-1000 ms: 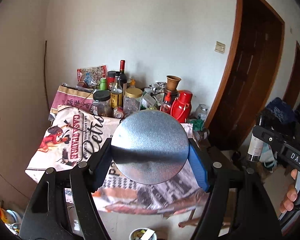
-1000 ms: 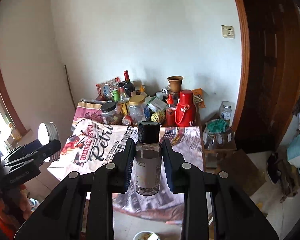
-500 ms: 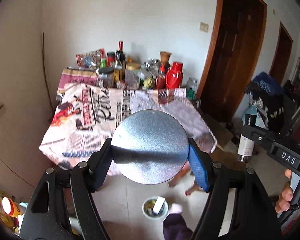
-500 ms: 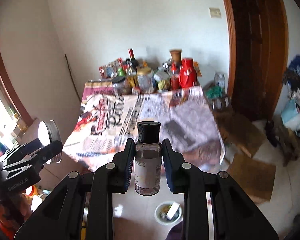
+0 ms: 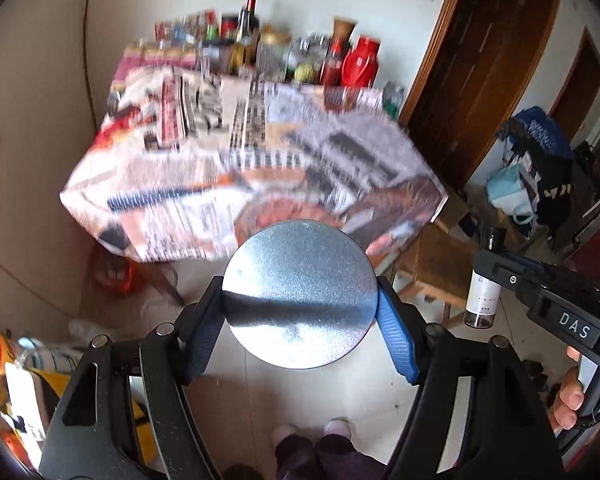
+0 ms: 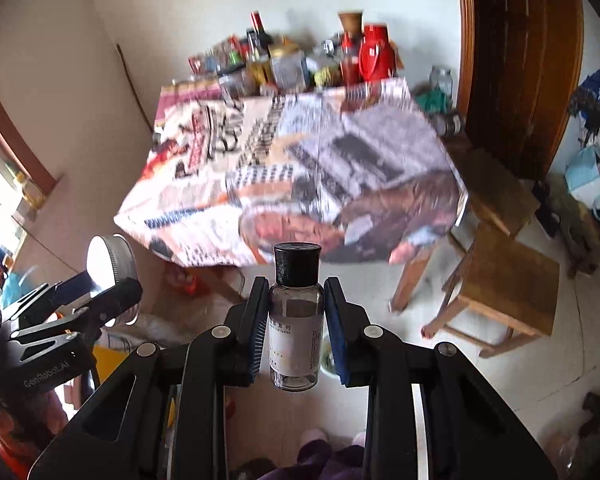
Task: Collect trash
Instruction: 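Carry the metal lid and small bottle down over the white bucket, then open both grippers to drop the lid and bottle into the bucket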
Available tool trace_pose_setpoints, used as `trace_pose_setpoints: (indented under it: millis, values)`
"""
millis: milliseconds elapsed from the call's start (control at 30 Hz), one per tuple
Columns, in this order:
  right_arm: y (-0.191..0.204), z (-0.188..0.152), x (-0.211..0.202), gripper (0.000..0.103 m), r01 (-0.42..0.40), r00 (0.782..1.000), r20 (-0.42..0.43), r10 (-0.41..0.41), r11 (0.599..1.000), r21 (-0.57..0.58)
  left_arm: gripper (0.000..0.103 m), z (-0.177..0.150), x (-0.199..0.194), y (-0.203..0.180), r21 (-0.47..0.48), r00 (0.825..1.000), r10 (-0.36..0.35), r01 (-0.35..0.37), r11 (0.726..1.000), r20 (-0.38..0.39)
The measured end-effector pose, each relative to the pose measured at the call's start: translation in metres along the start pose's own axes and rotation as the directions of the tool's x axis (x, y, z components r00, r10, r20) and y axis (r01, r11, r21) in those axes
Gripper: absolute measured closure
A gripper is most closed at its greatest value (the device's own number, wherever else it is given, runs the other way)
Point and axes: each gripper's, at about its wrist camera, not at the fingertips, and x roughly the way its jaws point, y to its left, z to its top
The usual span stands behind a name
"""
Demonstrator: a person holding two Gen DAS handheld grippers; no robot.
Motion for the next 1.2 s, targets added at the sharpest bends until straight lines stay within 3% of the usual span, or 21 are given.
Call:
trace_pose_setpoints:
  millis: [233,367,567,833,900,967,1200]
  values:
    - [-0.034,-0.032,0.072,0.077,0.010,0.994,-0.105,-0.010,1.000,0.005,0.032,-0.035,0.091,0.000,-0.034,0.992,0.009,-0.014,0.999,-0.127]
    - [-0.057,-0.051,0.123,0.077,0.027,0.986,-0.163,-0.026,1.000,0.000,0.032,-0.063,0.165,0.002,-0.079,0.979,-0.006,-0.011,0.997,-0.206]
    - [-0.081,-0.079,0.208,0.077,0.000,0.972,-0.235,-0.005,1.000,-0.023,0.032,-0.104,0.252,0.012,-0.111,0.963,0.039,-0.071,0.991,-0.266]
    - [-0.088,-0.103,0.286,0.077,-0.098,0.959,-0.273,0.076,0.993,-0.071,0.032,-0.146,0.318,0.038,-0.167,0.941,0.077,-0.139,0.976,-0.331]
    - [-0.091,-0.107,0.300,0.070,-0.105,0.952,-0.294,0.080,0.992,-0.072,0.032,-0.153,0.332,0.040,-0.168,0.935,0.079,-0.145,0.975,-0.345]
    - [-0.093,-0.108,0.310,0.065,-0.093,0.951,-0.302,0.065,0.992,-0.079,0.032,-0.160,0.346,0.039,-0.167,0.930,0.076,-0.144,0.975,-0.360]
    - [-0.121,-0.116,0.316,0.065,-0.015,0.954,-0.300,-0.017,0.994,-0.105,0.032,-0.173,0.390,0.020,-0.171,0.908,0.025,-0.105,0.980,-0.417]
